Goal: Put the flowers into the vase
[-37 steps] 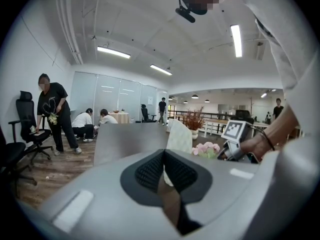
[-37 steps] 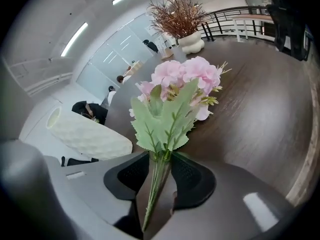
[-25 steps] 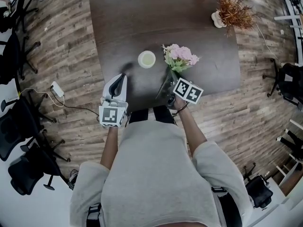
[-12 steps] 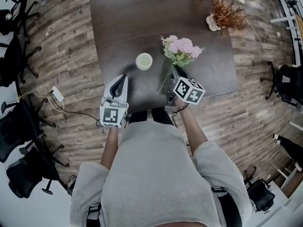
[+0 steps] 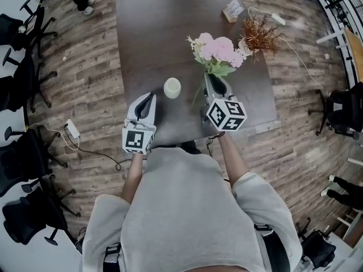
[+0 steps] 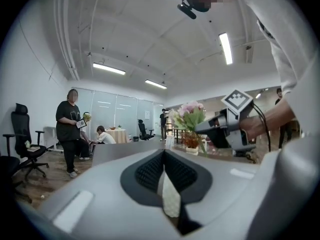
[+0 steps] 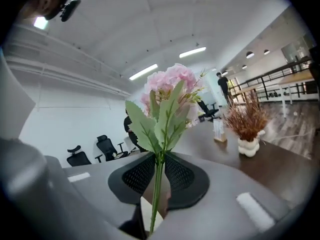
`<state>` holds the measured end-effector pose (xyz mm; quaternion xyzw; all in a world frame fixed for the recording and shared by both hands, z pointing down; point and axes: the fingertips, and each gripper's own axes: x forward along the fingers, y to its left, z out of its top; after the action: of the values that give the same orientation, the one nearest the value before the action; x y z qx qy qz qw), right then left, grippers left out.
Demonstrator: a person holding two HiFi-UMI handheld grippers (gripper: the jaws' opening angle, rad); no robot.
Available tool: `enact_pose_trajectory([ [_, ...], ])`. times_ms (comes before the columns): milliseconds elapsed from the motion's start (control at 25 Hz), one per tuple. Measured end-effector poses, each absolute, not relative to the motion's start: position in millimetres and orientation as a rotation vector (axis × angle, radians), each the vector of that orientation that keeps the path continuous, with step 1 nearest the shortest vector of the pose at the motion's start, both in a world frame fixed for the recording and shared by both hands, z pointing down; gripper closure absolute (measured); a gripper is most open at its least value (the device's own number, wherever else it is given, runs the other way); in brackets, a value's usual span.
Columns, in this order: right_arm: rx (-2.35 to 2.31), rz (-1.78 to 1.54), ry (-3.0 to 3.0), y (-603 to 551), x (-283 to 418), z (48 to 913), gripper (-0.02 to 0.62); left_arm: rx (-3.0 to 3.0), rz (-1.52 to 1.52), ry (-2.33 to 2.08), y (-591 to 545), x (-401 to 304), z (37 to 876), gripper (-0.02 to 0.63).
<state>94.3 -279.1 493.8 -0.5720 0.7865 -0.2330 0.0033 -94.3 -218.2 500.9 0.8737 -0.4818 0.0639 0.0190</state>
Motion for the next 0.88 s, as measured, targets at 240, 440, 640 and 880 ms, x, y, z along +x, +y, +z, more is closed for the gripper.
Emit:
enact_pose_trajectory([
  [240, -1.675, -0.443, 2.516, -288, 77, 420, 0.534, 2.724, 0.195, -1.506, -219, -92, 497, 0.597],
  [440, -1.571, -0.319, 2.542, -294, 59, 381, 0.534, 2.707, 0.219, -1.506, -221, -92, 501, 0.597],
  [640, -1.474, -0.236, 2.583, -296, 35, 368, 0.534, 2.683, 0.24, -1.511, -224, -96, 509, 0.597],
  [880, -1.414, -0.203, 2.606, -293, 16, 374, 0.533, 2.671, 0.267, -1.495, -224, -97, 525, 0.594],
])
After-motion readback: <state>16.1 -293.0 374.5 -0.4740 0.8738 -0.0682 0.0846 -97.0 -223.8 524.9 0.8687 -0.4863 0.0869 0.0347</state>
